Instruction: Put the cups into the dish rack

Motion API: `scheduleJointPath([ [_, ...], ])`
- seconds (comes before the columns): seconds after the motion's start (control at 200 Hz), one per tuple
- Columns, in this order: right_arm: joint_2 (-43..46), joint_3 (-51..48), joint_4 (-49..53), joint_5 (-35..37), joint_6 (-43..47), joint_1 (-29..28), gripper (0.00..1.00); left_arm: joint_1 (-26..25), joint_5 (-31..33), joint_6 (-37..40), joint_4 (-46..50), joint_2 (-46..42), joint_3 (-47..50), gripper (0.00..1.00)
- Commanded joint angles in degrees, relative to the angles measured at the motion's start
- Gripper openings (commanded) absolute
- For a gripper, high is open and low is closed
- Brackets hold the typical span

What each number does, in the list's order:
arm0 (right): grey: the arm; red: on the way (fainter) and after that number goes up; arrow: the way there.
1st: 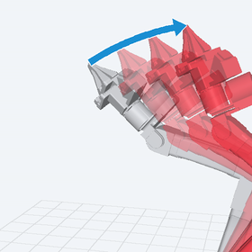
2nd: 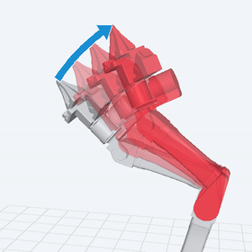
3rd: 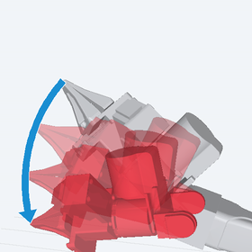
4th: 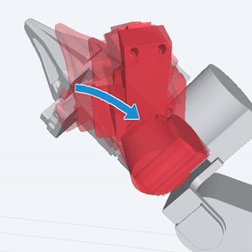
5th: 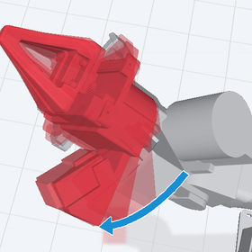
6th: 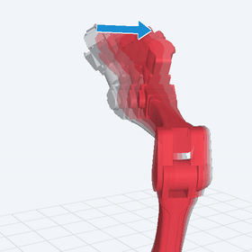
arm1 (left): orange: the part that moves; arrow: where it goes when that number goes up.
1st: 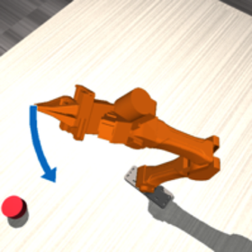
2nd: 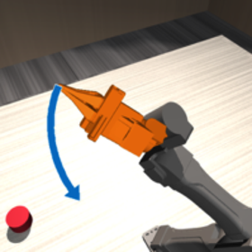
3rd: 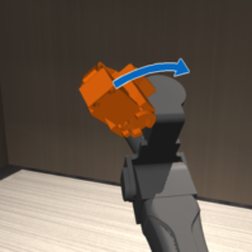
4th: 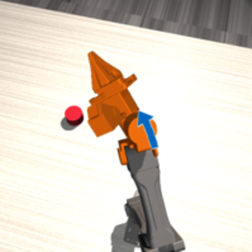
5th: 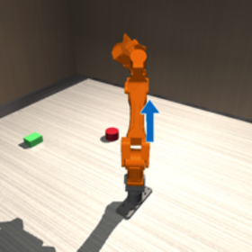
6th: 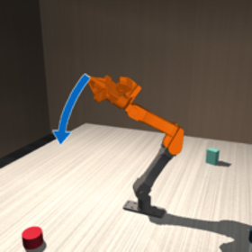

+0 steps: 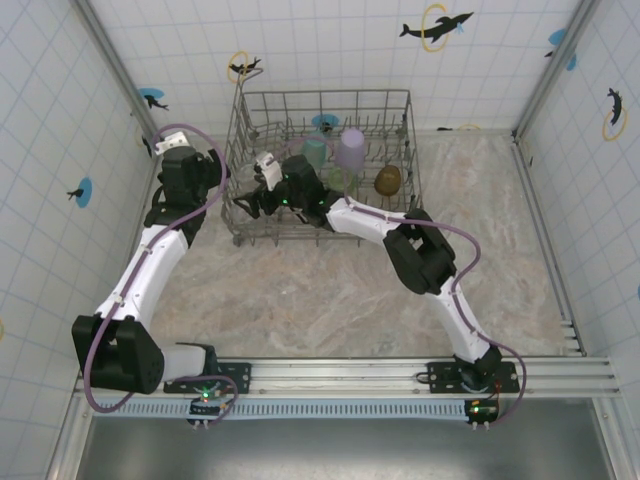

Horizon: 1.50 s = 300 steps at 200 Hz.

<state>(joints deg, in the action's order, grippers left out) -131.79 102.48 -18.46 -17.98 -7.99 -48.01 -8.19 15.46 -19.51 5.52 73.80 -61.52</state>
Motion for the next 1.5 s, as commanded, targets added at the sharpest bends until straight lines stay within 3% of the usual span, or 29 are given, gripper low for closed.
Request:
scheduleJointPath([
  [0.0,5.97,-5.20,-3.72,1.80,-0.26,-0.03,1.00,0.36,0.33,-0.62,-1.30,-0.85,0.23,0.97],
  [0.31,13.89,-12.10,-2.41,3.71,1.75,0.37,1.00,0.54,2.14,-1.32,-1.47,-0.58,0.60,0.98],
  [0.561,22.40,-17.92,1.39,5.93,1.97,0.34,1.00,0.54,8.96,-1.23,-1.04,-0.91,0.78,0.98],
  [0.866,32.16,-22.30,7.88,5.50,2.20,0.96,1.00,0.54,12.67,-4.15,0.59,-1.24,0.07,0.98],
  [1.256,46.46,-37.21,13.68,6.20,-0.10,2.58,1.00,0.63,17.09,-9.64,8.76,-0.06,2.54,0.98],
  [1.496,55.97,-46.70,16.15,4.84,-2.81,6.68,1.00,0.73,18.28,-7.08,11.08,0.54,3.62,0.98],
])
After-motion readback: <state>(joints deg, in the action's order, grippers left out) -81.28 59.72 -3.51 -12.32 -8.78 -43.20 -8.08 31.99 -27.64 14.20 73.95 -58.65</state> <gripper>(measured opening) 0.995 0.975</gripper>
